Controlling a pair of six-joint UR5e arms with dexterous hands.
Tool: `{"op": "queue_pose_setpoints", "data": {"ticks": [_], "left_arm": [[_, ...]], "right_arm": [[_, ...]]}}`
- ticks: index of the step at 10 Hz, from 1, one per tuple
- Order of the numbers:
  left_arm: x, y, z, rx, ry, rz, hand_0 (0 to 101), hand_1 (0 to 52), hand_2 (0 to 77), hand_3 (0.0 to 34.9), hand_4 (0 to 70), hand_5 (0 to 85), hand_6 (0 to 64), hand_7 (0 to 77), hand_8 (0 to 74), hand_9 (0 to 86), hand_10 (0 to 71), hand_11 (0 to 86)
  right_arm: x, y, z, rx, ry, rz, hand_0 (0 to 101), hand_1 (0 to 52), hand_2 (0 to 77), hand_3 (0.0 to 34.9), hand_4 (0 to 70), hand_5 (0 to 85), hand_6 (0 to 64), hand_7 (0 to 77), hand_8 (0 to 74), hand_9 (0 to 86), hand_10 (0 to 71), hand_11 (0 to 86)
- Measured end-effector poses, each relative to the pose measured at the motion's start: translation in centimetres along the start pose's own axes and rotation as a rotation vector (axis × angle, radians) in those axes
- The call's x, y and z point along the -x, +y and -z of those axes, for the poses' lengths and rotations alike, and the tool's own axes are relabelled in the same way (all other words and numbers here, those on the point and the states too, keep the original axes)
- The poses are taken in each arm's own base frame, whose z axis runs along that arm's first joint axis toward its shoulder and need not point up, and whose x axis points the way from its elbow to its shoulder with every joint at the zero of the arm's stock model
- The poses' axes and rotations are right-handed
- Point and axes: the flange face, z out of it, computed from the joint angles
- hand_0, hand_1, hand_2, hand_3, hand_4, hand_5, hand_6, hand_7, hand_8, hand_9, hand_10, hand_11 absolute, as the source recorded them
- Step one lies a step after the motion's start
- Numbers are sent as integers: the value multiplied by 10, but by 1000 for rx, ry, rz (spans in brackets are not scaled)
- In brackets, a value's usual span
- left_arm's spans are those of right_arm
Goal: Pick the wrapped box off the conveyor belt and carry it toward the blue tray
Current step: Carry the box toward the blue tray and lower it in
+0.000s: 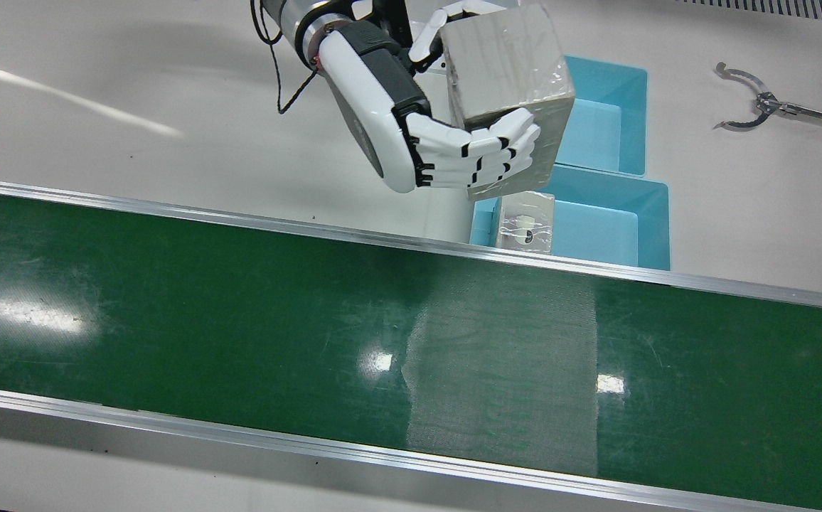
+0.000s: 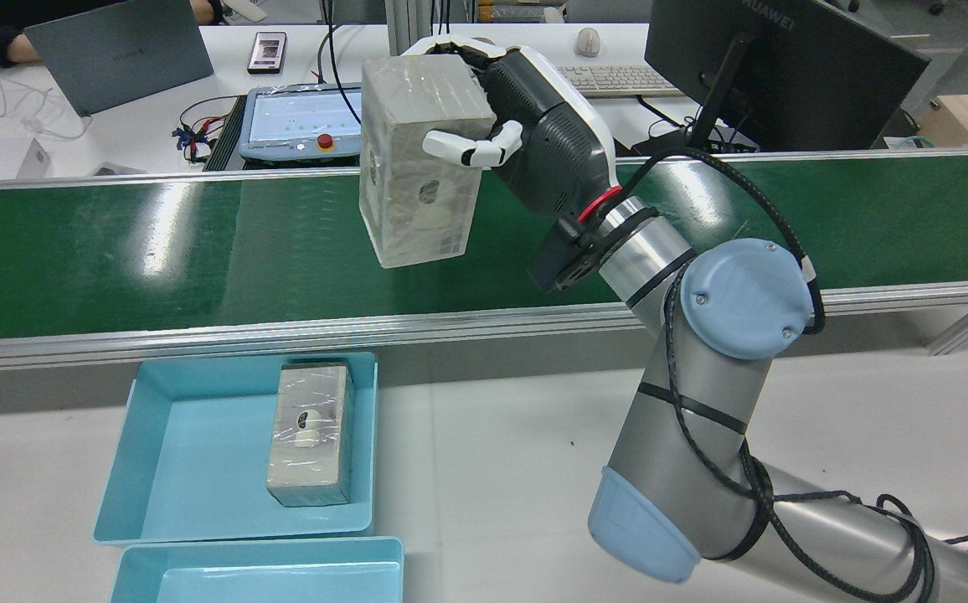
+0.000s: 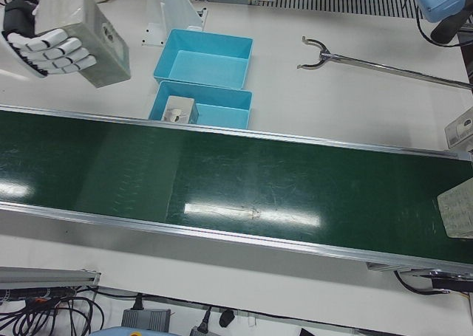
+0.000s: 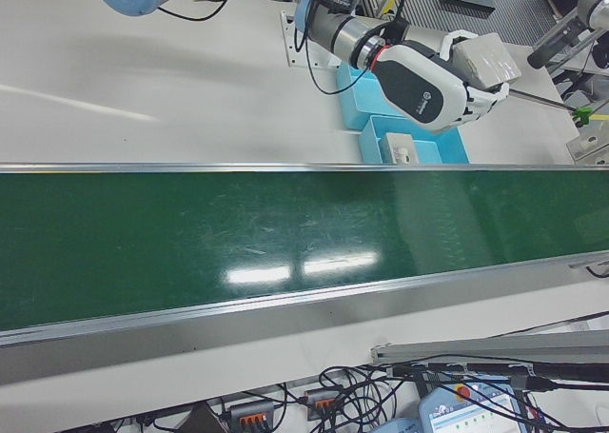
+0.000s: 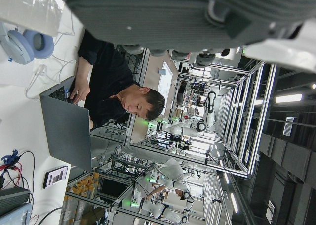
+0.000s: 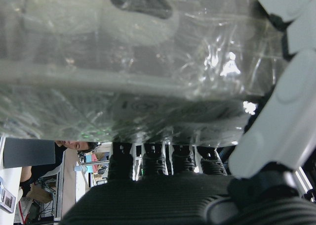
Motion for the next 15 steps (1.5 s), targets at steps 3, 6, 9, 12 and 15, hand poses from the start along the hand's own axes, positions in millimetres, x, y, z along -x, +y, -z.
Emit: {"op": "queue_pose_setpoints", "data": {"ticks": [3,6,9,12,15], "left_arm": [[0,0,0,0,0,0,0,0,5,0,0,11,0,0,0,0,0,0],[0,0,0,0,0,0,0,0,5,0,0,11,0,5,0,0,5,0],[0,0,0,0,0,0,0,0,5,0,0,11,0,5,0,0,5,0],[0,0,0,0,0,0,0,0,11,0,0,11,0,0,0,0,5,0],[0,0,0,0,0,0,0,0,5,0,0,11,0,5,0,0,5,0]], "right_arm": [[-85,32,24,1,6,41,476,0,393,4,305,398,415,295,551,311,595,224],[-135,23,29,10,-4,57,483,0,338,0,305,398,415,295,638,355,595,224],[-107,1,30,-3,-34,107,468,5,338,0,524,654,447,349,682,387,633,513],[-99,-6,31,-11,-39,123,458,5,338,0,578,693,447,355,682,393,589,704],[-105,-5,33,-11,-33,118,480,5,338,0,578,704,453,360,676,398,567,704]]}}
